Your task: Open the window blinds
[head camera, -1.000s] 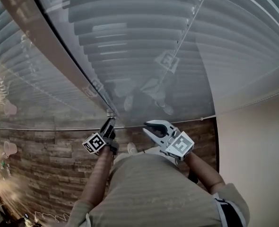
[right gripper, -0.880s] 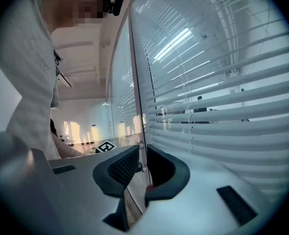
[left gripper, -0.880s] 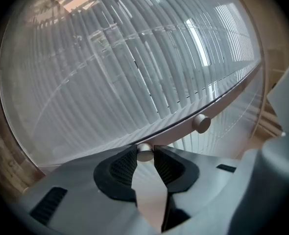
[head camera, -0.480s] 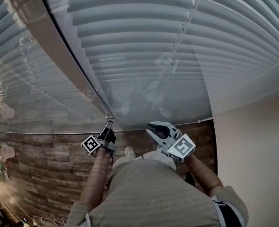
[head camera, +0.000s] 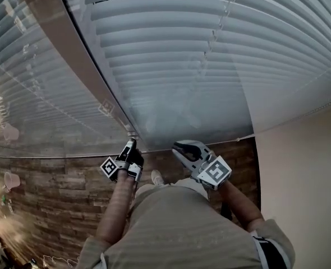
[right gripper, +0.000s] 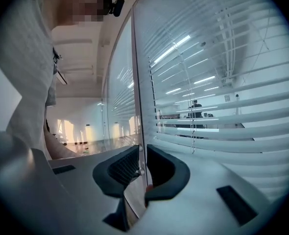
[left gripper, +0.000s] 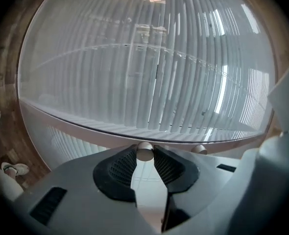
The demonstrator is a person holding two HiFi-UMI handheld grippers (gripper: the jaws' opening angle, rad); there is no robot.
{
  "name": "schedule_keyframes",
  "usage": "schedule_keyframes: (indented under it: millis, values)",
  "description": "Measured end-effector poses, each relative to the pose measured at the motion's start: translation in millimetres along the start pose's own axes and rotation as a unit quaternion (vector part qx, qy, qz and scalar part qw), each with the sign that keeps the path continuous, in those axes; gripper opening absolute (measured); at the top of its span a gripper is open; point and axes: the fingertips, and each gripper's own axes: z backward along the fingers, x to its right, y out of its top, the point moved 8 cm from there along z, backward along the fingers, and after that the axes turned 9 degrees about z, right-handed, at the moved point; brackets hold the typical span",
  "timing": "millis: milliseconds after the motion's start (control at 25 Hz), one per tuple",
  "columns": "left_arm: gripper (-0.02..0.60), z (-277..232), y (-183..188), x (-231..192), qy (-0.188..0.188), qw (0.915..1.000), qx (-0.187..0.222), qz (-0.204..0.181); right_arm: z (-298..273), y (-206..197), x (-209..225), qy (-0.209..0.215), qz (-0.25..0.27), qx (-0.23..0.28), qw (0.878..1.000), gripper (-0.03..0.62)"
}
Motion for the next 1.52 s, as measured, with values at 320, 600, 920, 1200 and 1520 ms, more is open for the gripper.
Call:
schedule_keyframes:
  millis: [320, 600, 920, 1200, 1520]
  values:
    - [0.132, -2.6, -5.3, 25.0, 0.036, 0.9891, 0.004, -0.143, -14.4, 12.3, 6.9, -0.016, 0.022, -0.043, 0.999, 0.055]
    - [0.206, -3.5, -25.3, 45.6, 0.216, 0.7661, -0.039, -0.604, -30.8, -13.6, 3.2, -0.049, 0.042, -0.076, 0.995, 0.077]
    - [0.192, -30.3, -47.8, 50.3, 0.298, 0.6019, -0.066, -0.738, -61.6, -10.8, -7.4, -0.032, 0.049, -0.089, 0.994, 0.107]
    - [0.135, -16.9, -53.8, 29.0, 0.300, 0.6470, -0.064, -0.698, -57.2, -39.5, -36.0, -0.005, 0.043, -0.083, 0.996, 0.106]
    - [0.133, -9.0, -35.1, 23.0, 0.263, 0.7943, -0.053, -0.545, -53.3, -48.0, -34.9, 0.003, 0.036, -0.083, 0.996, 0.106]
